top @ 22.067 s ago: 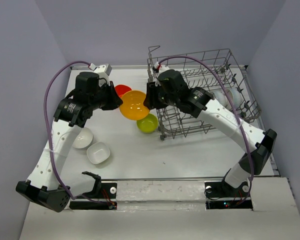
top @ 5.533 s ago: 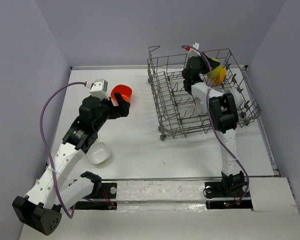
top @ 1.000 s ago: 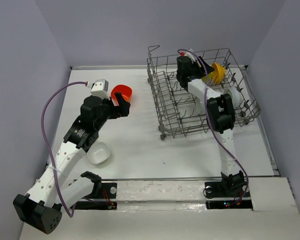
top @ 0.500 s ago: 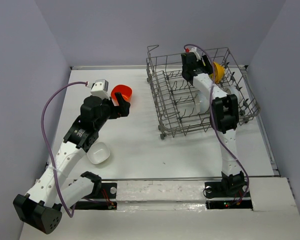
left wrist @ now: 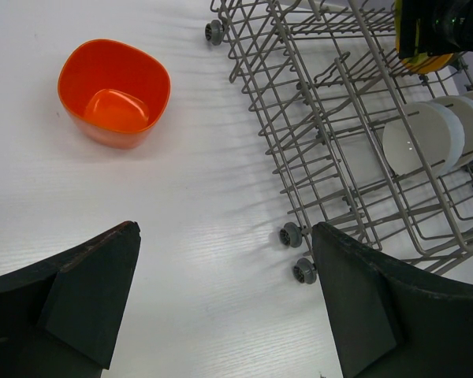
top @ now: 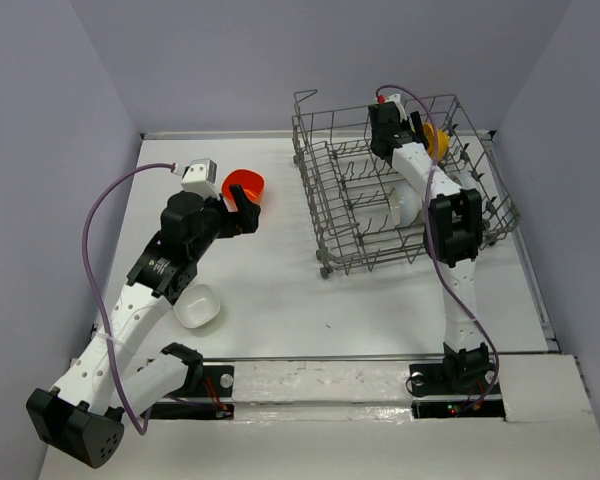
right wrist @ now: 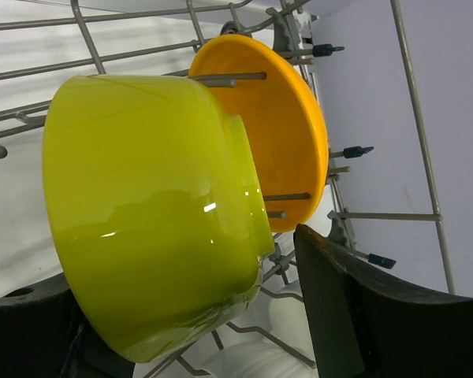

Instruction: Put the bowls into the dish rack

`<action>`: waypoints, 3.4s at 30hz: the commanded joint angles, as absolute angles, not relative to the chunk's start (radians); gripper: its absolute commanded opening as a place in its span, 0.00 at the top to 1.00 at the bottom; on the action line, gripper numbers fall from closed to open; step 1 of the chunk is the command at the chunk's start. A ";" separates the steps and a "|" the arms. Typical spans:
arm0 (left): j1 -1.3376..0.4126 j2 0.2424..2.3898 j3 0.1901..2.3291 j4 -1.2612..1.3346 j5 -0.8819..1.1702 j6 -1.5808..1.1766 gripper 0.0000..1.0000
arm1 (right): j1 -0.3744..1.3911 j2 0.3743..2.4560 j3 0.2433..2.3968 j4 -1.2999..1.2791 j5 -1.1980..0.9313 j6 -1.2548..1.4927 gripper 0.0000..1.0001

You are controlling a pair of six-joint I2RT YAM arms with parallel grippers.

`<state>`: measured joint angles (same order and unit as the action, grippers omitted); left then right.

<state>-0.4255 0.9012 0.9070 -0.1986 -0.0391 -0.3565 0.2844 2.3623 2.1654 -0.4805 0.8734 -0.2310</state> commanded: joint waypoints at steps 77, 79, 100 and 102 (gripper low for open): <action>-0.400 0.917 0.887 -0.152 -0.021 -0.351 0.01 | 0.247 2.243 2.105 -0.466 0.696 -0.078 0.59; -0.400 0.917 0.887 -0.152 -0.021 -0.353 0.01 | 0.247 2.247 2.105 -0.466 0.707 -0.083 0.60; -0.399 0.920 0.885 -0.149 -0.014 -0.351 0.01 | 0.256 2.203 2.098 -0.469 0.696 -0.091 0.35; -0.397 0.920 0.887 -0.149 -0.015 -0.351 0.01 | 0.256 2.203 2.103 -0.468 0.696 -0.089 0.34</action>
